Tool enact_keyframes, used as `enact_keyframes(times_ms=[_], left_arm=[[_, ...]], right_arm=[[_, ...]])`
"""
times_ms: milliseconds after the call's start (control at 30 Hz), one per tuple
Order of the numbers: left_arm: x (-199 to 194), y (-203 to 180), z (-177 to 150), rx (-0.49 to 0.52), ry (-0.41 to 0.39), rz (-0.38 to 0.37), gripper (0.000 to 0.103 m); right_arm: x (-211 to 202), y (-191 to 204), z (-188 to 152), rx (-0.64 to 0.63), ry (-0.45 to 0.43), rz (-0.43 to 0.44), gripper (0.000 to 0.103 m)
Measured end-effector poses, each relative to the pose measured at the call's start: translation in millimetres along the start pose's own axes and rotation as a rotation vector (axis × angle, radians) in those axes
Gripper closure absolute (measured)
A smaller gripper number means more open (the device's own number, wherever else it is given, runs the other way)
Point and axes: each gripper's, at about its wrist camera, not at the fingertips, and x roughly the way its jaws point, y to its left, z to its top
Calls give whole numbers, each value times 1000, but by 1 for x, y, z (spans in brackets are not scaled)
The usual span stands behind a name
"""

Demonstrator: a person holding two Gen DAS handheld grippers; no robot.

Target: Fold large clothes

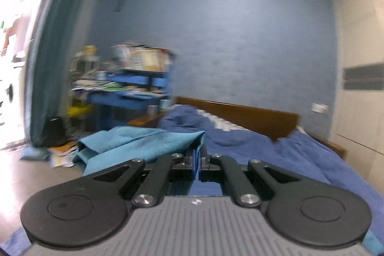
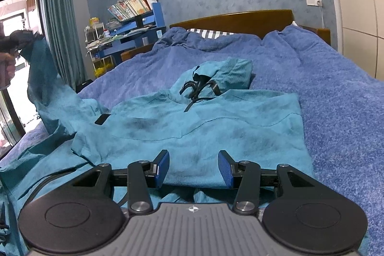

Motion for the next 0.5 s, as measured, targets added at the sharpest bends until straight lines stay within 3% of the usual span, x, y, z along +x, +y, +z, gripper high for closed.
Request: enact_keyframes(times_ms=[200, 500], left_arm=[[11, -111, -22, 88, 27, -147, 103], [30, -265, -100, 141, 138, -327, 103]], right_arm=[[-4, -1, 2, 11, -20, 1, 54], [-11, -4, 5, 35, -53, -2, 54]])
